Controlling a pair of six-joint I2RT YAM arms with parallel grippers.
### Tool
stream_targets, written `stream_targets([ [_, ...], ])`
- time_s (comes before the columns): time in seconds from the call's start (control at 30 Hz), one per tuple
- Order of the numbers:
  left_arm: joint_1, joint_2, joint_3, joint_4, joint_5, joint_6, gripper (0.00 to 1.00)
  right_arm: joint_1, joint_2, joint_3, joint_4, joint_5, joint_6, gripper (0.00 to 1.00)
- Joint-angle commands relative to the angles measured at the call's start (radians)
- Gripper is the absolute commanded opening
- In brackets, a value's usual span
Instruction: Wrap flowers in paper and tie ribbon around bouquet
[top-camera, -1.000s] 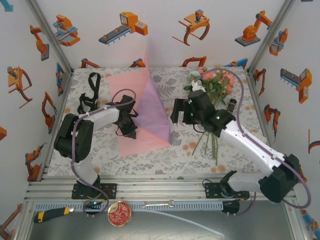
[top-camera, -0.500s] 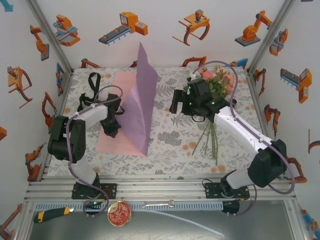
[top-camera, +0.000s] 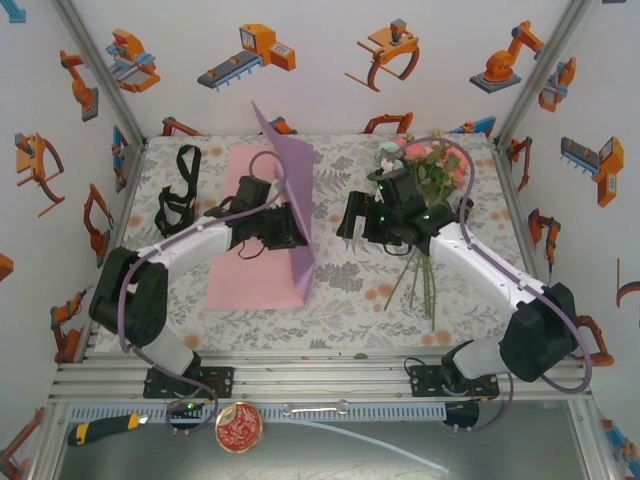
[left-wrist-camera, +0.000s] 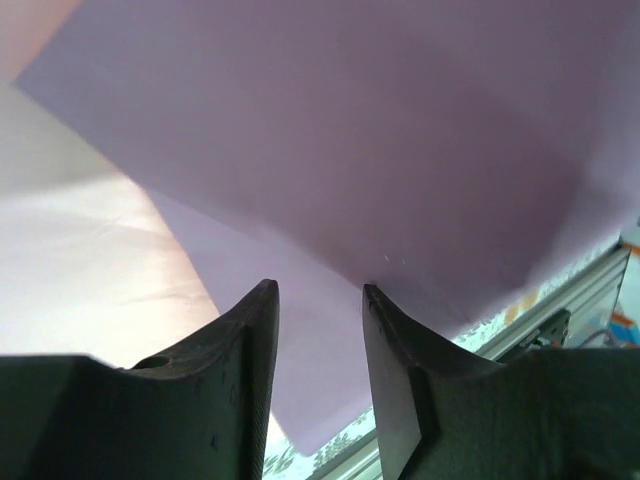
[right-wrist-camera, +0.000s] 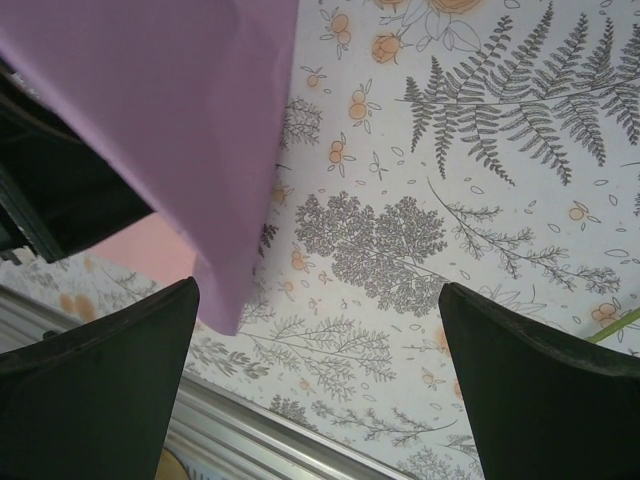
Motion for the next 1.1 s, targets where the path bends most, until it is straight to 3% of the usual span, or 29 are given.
stream_targets([
  [0.0, -0.026, 0.053, 0.045, 0.021, 0.007, 0.057, 0.42, -0.005, -0.038, -0.027, 0.054, -0.056, 0.014, 0.95],
  [0.17, -0.097, 0.118, 0.13, 0.014, 0.002, 0.159, 0.43, -0.006, -0.08, -0.097, 0.093, -0.049, 0.022, 0.95],
  [0.27, -0.171, 0.207, 0.233, -0.105, -0.104, 0.249, 0.43, -0.023, -0.103, -0.15, 0.127, -0.045, 0.024, 0.93],
  [0.43, -0.203, 0.318, 0.314, -0.148, -0.126, 0.275, 0.45, -0.118, -0.136, -0.27, 0.234, -0.096, 0.044, 0.91],
  [0.6, -0.209, 0.325, 0.332, -0.15, -0.13, 0.269, 0.46, -0.224, -0.148, -0.314, 0.242, -0.138, 0.065, 0.89],
  [0.83, -0.176, 0.126, 0.239, -0.142, -0.168, 0.202, 0.52, -0.26, -0.174, -0.299, 0.202, -0.138, 0.045, 0.9],
  [1.07, 0.005, -0.134, -0.085, -0.051, -0.167, -0.008, 0.51, -0.24, -0.108, -0.11, 0.065, -0.063, -0.075, 0.89],
])
